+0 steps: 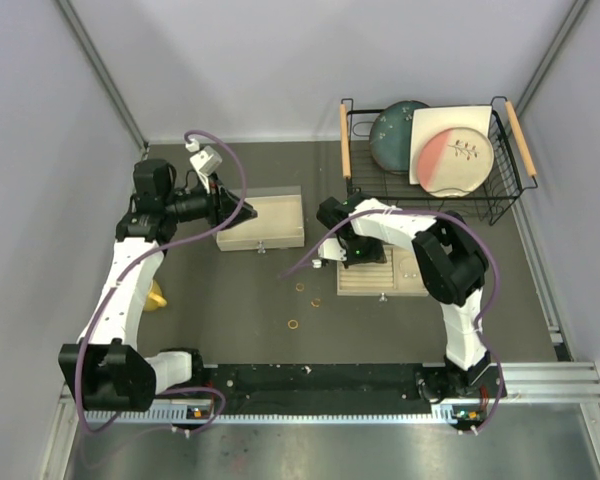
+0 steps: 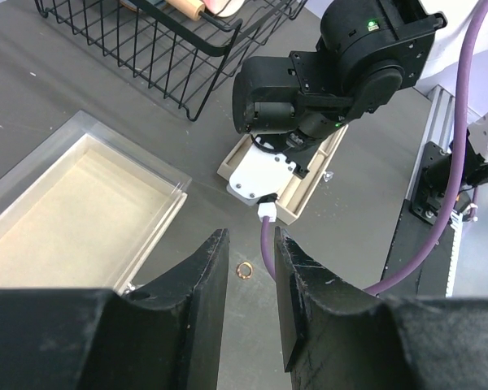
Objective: Organize the mixed jewelry
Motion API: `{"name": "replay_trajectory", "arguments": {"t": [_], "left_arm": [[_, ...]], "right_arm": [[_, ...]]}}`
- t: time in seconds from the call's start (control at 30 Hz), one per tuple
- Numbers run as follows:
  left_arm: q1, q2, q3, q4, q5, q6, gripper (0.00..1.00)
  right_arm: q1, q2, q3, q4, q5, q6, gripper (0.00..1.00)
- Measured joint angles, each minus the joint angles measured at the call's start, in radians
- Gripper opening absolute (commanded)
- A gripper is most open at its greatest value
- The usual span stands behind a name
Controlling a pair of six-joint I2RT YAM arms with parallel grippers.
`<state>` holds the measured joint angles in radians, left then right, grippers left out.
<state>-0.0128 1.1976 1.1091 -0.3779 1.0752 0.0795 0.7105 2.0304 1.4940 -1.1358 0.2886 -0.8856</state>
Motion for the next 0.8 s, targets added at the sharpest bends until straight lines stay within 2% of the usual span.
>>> {"name": "replay_trajectory", "arguments": {"t": [0.8], "left_arm": [[0.026,0.035,-0.005,0.000,0.040,-0.002,0.33]], "right_arm": [[0.000,-0.050,-0.035,0.013,-0.009,0.011,0.00]]}}
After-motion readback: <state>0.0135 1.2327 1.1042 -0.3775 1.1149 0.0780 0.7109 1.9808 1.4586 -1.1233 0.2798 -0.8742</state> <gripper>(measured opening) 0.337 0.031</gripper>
